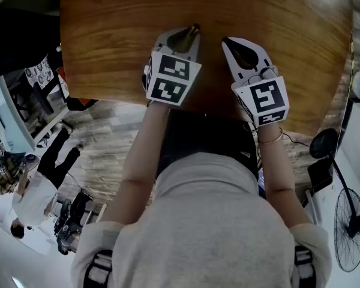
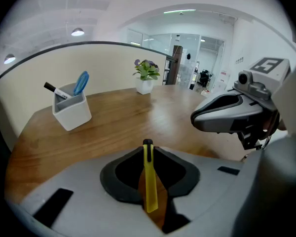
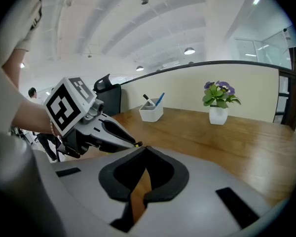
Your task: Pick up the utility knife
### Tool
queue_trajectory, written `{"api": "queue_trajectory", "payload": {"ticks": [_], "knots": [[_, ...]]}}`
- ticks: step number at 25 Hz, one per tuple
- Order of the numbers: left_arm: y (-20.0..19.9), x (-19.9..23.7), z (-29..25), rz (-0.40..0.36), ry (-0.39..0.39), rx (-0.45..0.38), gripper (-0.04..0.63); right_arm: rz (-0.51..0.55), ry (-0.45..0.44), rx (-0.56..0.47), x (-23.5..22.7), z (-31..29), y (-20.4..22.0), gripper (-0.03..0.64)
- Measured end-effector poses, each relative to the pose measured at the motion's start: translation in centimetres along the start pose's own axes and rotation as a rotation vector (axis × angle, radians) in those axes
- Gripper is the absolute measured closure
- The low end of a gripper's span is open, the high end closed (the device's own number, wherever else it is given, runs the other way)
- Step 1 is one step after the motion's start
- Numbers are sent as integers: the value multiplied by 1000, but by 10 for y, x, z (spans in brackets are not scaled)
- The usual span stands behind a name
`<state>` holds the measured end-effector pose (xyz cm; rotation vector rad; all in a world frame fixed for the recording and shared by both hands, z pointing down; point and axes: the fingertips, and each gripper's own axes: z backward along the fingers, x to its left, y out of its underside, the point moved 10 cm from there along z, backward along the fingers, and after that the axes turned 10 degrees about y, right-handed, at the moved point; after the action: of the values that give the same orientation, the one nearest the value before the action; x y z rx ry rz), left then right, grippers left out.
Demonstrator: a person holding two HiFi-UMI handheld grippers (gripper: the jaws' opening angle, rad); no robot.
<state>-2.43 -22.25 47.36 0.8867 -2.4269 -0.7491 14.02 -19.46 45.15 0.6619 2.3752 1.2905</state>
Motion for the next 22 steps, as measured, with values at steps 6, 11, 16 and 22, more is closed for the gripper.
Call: {"api": "queue_trajectory", "payload": {"ticks": [6, 11, 16, 22], "knots": [[-6, -2, 22, -3, -6, -71, 520, 18, 19, -31, 5, 3, -13, 604], [-16, -9, 38, -11, 16, -133, 520, -1, 54, -75, 12, 15, -24, 604], [-29, -15, 60, -26, 26, -200, 520, 22, 79, -117, 19, 26, -42, 604], [-42, -19, 88, -48, 31, -281, 520, 35, 83, -151, 31, 37, -61, 604]]}}
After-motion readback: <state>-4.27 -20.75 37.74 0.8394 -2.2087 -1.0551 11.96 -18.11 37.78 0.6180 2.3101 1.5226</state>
